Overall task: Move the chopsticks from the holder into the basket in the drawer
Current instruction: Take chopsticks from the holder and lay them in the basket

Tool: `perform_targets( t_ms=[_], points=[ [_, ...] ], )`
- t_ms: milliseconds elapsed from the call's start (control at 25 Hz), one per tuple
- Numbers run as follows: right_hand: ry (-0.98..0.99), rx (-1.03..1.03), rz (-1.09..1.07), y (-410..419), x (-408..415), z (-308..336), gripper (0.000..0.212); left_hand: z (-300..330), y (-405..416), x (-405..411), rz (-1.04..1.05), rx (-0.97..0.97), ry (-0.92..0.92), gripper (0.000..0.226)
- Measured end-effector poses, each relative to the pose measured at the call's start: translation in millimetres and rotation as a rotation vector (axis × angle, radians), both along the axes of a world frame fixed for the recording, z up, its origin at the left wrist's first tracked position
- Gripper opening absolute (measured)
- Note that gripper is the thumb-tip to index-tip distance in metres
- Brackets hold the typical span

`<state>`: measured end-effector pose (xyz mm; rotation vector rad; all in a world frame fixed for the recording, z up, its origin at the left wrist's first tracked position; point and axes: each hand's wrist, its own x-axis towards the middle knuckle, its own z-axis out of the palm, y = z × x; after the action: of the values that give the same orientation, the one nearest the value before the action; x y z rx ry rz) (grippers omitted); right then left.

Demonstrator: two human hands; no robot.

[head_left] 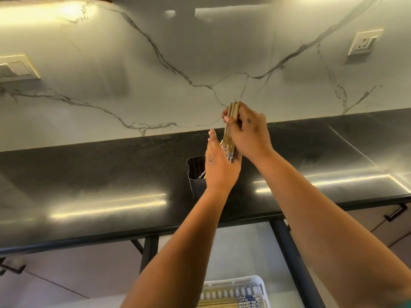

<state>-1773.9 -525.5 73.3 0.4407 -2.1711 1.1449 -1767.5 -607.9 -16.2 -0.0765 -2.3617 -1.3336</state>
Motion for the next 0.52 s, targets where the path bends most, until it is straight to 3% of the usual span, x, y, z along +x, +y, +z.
perform_targets(
  t_ms=[120, 200, 280, 320, 360, 440, 520],
  points=[
    [0.085, 0.161, 0.032, -13, 48, 7, 0.019, 23, 19, 28, 0.000, 0.406, -0.017, 0.043],
    [-0.034, 0.115, 0.208, -14, 69, 4, 0.046, 22, 21, 46, -0.117, 0.833, -0.053, 0.020],
    [-0.230, -0.237, 0.360, 2, 85, -3, 0.074, 8, 12, 63, -0.153, 1.025, -0.149, 0.014],
    [-0.313, -0.451, 0.313, 15, 90, -13, 0.074, -2, 6, 73, -0.151, 1.088, -0.221, 0.013],
    [-0.404, -0.627, 0.215, 29, 96, -29, 0.068, -13, 0, 82, -0.154, 1.184, -0.289, 0.017],
    [-0.649, -0.761, 0.053, 53, 107, -75, 0.056, -34, -11, 101, -0.147, 1.402, -0.383, 0.023],
    [-0.867, -0.937, 0.069, 61, 124, -125, 0.047, -54, -16, 120, -0.105, 1.500, -0.418, 0.023]
  ],
)
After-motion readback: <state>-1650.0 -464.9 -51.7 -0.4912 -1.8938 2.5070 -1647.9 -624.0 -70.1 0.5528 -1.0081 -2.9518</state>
